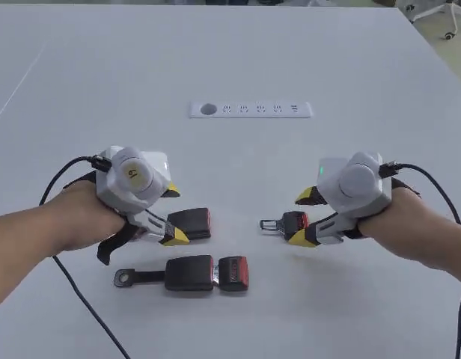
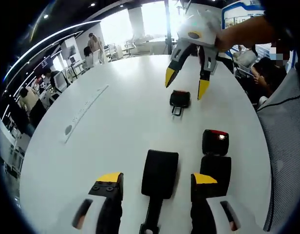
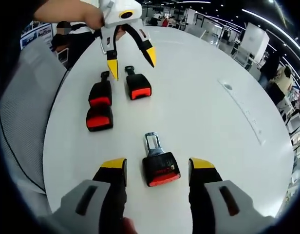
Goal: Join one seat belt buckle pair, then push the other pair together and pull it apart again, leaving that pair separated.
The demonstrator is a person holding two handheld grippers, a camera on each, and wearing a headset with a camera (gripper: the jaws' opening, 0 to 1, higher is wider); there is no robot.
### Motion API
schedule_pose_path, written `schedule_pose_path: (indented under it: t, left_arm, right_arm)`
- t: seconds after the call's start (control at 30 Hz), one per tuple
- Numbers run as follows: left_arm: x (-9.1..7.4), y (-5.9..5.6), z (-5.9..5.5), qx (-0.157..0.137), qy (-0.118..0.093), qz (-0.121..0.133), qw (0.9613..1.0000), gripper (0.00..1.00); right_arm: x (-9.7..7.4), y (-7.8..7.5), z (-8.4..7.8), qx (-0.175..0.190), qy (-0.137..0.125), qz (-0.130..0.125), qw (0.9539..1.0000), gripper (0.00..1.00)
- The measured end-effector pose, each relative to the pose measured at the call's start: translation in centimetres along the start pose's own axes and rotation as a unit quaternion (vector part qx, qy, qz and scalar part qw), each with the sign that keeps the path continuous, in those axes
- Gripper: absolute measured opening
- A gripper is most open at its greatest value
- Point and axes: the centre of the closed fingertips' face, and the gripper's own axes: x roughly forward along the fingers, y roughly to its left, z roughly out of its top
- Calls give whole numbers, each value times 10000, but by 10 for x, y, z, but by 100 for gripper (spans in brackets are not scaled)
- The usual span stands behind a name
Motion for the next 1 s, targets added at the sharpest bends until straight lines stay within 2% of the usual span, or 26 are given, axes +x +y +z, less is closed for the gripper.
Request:
schedule_pose_path:
  t: [0.07,0.13,0.17,0.37,0.57,0.63,0.7,0.87,0.93,1.0]
  left_arm:
    - [-9,-8,0,-87,-98,34,9999,61]
    - [-18,-15,0,-186,-191,153,9995,64]
    - [-22,-15,-1,-223,-220,268,9991,65]
    - [-44,-37,-22,-561,-239,495,9969,74]
    - [-72,-52,-44,-978,-351,704,9921,82]
    - [-82,-54,-52,-1113,-372,837,9896,84]
    - [-90,-56,-56,-1354,-472,977,9848,86]
    - [-103,-60,-66,-1669,-560,1217,9768,94]
    - [-107,-61,-69,-1786,-601,1297,9735,100]
    - [-111,-64,-71,-1880,-606,1294,9717,100]
  right_arm:
    - [-3,7,-2,32,-5,6,10000,54]
    - [-7,14,-2,142,-56,-59,9999,55]
    - [-9,18,-3,221,-82,-112,9997,57]
    - [-18,37,-1,418,-271,-251,9984,63]
    - [-33,55,5,819,-591,-429,9940,70]
    - [-38,60,4,880,-650,-473,9929,74]
    - [-42,64,3,1023,-726,-523,9907,76]
    - [-53,73,3,1285,-870,-650,9858,82]
    - [-57,76,2,1317,-898,-700,9847,85]
    - [-61,78,4,1381,-991,-757,9825,86]
